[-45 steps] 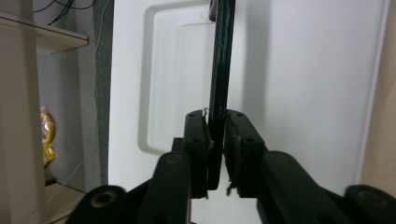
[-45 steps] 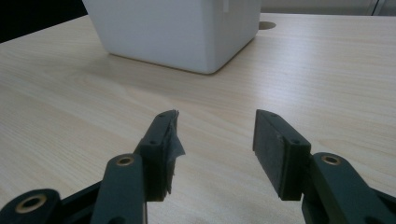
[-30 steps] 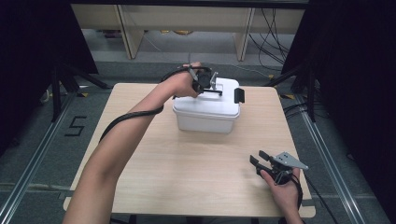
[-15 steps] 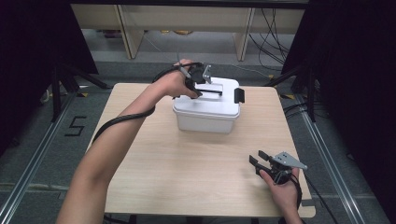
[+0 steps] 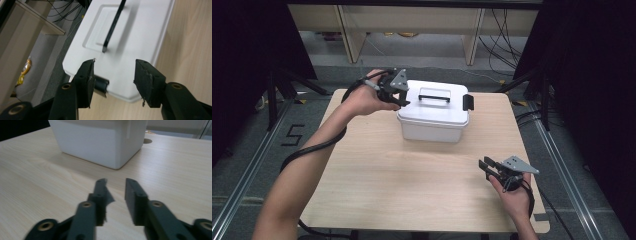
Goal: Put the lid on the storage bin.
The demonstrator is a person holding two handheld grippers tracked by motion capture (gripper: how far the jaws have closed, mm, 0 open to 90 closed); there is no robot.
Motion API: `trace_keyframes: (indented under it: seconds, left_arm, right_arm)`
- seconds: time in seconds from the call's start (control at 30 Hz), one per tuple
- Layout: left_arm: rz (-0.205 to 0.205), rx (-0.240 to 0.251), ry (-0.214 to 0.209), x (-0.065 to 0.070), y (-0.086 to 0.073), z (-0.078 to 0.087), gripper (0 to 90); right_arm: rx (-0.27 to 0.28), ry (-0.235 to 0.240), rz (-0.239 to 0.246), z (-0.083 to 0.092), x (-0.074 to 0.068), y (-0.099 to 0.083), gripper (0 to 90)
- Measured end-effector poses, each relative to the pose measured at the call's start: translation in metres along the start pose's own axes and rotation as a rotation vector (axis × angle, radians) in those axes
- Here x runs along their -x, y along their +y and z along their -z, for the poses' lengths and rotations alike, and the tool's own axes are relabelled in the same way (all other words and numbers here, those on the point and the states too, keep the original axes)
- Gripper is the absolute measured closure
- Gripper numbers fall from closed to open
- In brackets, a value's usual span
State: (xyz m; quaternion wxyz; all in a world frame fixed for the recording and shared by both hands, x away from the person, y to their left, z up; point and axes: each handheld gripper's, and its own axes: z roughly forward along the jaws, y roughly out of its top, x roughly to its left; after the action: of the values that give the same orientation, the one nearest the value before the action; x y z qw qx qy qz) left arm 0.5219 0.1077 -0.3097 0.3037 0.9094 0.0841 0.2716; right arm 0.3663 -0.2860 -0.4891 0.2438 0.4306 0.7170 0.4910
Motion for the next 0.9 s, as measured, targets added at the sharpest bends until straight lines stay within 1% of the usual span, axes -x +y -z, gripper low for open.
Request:
trace_keyframes:
  seconds: [0.03, 0.07, 0.1, 0.13, 0.17, 0.2, 0.23, 0.27, 0.3, 0.33, 0.4, 0.43, 0.5, 0.53, 0.57, 0.6, 0.63, 0.67, 0.7, 0.73, 0.77, 0.8, 0.83, 0.87, 0.9]
  left_arm:
    - [0.009, 0.002, 0.000, 0.002, -0.004, 0.001, 56.9]
    - [0.019, 0.003, -0.003, 0.005, -0.010, 0.003, 59.6]
    - [0.019, 0.002, -0.001, 0.009, -0.015, 0.004, 64.1]
    - [0.019, 0.001, 0.001, 0.013, -0.020, 0.005, 68.2]
    - [0.024, 0.005, 0.006, 0.017, -0.025, 0.006, 73.3]
    - [0.027, 0.005, 0.004, 0.022, -0.029, 0.006, 76.9]
    - [0.035, 0.010, 0.008, 0.026, -0.034, 0.005, 80.5]
    - [0.048, 0.013, 0.012, 0.031, -0.039, 0.005, 84.2]
    - [0.068, 0.020, 0.016, 0.036, -0.044, 0.002, 87.4]
    - [0.078, 0.018, 0.016, 0.040, -0.049, 0.000, 89.1]
    - [0.100, 0.002, -0.001, 0.050, -0.061, -0.010, 89.3]
    - [0.105, -0.003, -0.007, 0.054, -0.065, -0.014, 89.3]
    - [0.119, -0.007, -0.024, 0.062, -0.073, -0.024, 89.3]
    - [0.128, -0.004, -0.028, 0.065, -0.076, -0.028, 89.3]
    - [0.138, 0.002, -0.030, 0.068, -0.079, -0.032, 89.3]
    - [0.143, 0.006, -0.026, 0.070, -0.081, -0.034, 89.3]
    - [0.150, 0.009, -0.022, 0.072, -0.082, -0.037, 89.2]
    - [0.155, 0.012, -0.018, 0.074, -0.083, -0.039, 89.0]
    - [0.159, 0.009, -0.011, 0.074, -0.083, -0.041, 88.7]
    - [0.172, 0.012, -0.004, 0.075, -0.084, -0.043, 88.6]
    - [0.172, 0.009, 0.003, 0.075, -0.084, -0.045, 88.4]
    - [0.168, 0.007, 0.004, 0.075, -0.084, -0.046, 88.3]
    - [0.169, 0.010, 0.012, 0.075, -0.084, -0.047, 88.3]
    - [0.189, 0.009, 0.013, 0.075, -0.084, -0.048, 88.3]
    - [0.178, 0.008, 0.015, 0.075, -0.084, -0.049, 88.2]
  right_arm:
    - [-0.001, -0.009, 0.026, -0.002, -0.001, 0.005, 81.7]
    - [-0.006, -0.005, 0.005, -0.004, -0.004, 0.009, 84.5]
    - [-0.010, -0.011, 0.032, -0.006, -0.003, 0.014, 87.8]
    - [-0.010, -0.012, 0.024, -0.008, -0.006, 0.020, 90.0]
    - [0.002, -0.011, 0.044, -0.013, -0.006, 0.025, 90.0]
    - [-0.012, -0.007, 0.057, -0.017, -0.005, 0.031, 90.0]
    - [-0.016, -0.011, 0.031, -0.022, -0.008, 0.036, 90.0]
    - [-0.015, -0.007, 0.037, -0.028, -0.007, 0.041, 90.0]
    - [-0.028, -0.013, 0.038, -0.033, -0.007, 0.045, 90.0]
    - [-0.048, -0.015, 0.039, -0.037, -0.006, 0.049, 90.0]
    - [-0.053, -0.002, 0.058, -0.049, -0.003, 0.056, 90.0]
    - [-0.057, -0.007, 0.069, -0.054, -0.002, 0.060, 90.0]
    - [-0.086, -0.012, 0.068, -0.061, -0.002, 0.063, 90.0]
    - [-0.085, -0.019, 0.036, -0.066, -0.005, 0.063, 90.0]
    - [-0.094, -0.016, 0.060, -0.070, -0.002, 0.065, 90.0]
    - [-0.102, -0.012, 0.063, -0.075, -0.001, 0.065, 90.0]
    - [-0.115, -0.013, 0.051, -0.078, -0.002, 0.066, 90.0]
    - [-0.104, -0.008, 0.052, -0.082, -0.001, 0.067, 90.0]
    - [-0.107, -0.004, 0.048, -0.084, -0.001, 0.068, 90.0]
    - [-0.098, -0.006, 0.048, -0.087, -0.001, 0.069, 90.0]
    - [-0.105, -0.005, 0.045, -0.088, -0.001, 0.071, 90.0]
    - [-0.092, 0.001, 0.041, -0.090, -0.001, 0.073, 90.0]
    - [-0.093, 0.001, 0.035, -0.090, -0.002, 0.074, 90.0]
    - [-0.091, -0.012, 0.036, -0.090, -0.002, 0.076, 90.0]
    - [-0.088, -0.001, 0.033, -0.090, -0.002, 0.078, 90.0]
